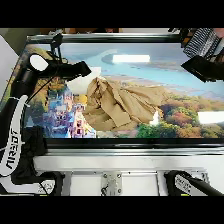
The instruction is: Fold the clothes and pants, and hang the long-sleeved shirts on hangers.
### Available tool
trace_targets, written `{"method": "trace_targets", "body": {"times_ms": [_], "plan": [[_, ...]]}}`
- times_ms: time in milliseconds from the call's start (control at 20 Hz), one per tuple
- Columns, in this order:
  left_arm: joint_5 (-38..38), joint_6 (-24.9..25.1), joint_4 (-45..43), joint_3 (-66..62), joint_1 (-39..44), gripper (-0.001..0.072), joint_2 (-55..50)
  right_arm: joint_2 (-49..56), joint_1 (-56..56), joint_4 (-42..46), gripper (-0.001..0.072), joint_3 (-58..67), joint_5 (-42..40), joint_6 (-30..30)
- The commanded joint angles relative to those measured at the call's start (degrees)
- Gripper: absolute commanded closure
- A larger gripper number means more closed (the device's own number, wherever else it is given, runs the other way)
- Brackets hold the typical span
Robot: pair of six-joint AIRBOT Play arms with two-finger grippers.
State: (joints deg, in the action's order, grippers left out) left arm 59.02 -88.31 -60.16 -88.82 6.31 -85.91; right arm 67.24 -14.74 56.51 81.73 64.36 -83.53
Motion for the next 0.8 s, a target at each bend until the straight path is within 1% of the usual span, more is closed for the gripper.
{"method": "trace_targets", "body": {"times_ms": [0,50,100,200,300,400,450,500,550,600,750], "plan": [[5.88,0.07,-0.37,4.92,-6.10,0.0033,0.20,-4.70,6.80,5.27,0.0140,-2.10,6.36,0.90],[5.90,0.55,-0.35,8.44,-7.04,0.0034,0.94,-6.03,10.69,8.09,0.0140,-3.80,6.54,-2.43],[5.86,1.84,-0.37,12.04,-7.63,0.0034,1.49,-7.08,15.52,11.96,0.0140,-5.88,6.54,-7.91],[5.92,3.61,-0.37,17.33,-7.96,0.0033,1.60,-7.06,25.64,19.41,0.0141,-9.20,6.38,-19.85],[5.27,3.96,-0.33,20.59,-7.93,0.0034,1.62,-4.59,37.22,25.40,0.0141,-11.47,4.83,-32.52],[4.50,3.96,-0.35,21.94,-7.96,0.0034,1.62,0.44,46.90,27.71,0.0141,-11.50,2.23,-42.32],[4.42,3.96,-0.52,21.88,-8.11,0.0033,1.62,3.08,50.25,27.71,0.0142,-11.43,0.57,-45.86],[4.39,3.96,-0.72,21.88,-8.09,0.0033,1.92,6.84,53.92,27.67,0.0142,-11.32,-1.40,-50.69],[4.37,3.91,-1.38,21.88,-8.07,0.0033,2.40,9.88,56.19,27.08,0.0142,-11.13,-2.32,-54.40],[4.31,3.93,-1.88,21.88,-7.93,0.0033,3.17,13.11,58.16,26.16,0.0142,-10.58,-3.04,-56.92],[3.78,3.96,-1.88,21.88,-7.72,0.0033,5.97,20.00,61.37,24.28,0.0142,-7.19,-4.57,-61.61]]}}
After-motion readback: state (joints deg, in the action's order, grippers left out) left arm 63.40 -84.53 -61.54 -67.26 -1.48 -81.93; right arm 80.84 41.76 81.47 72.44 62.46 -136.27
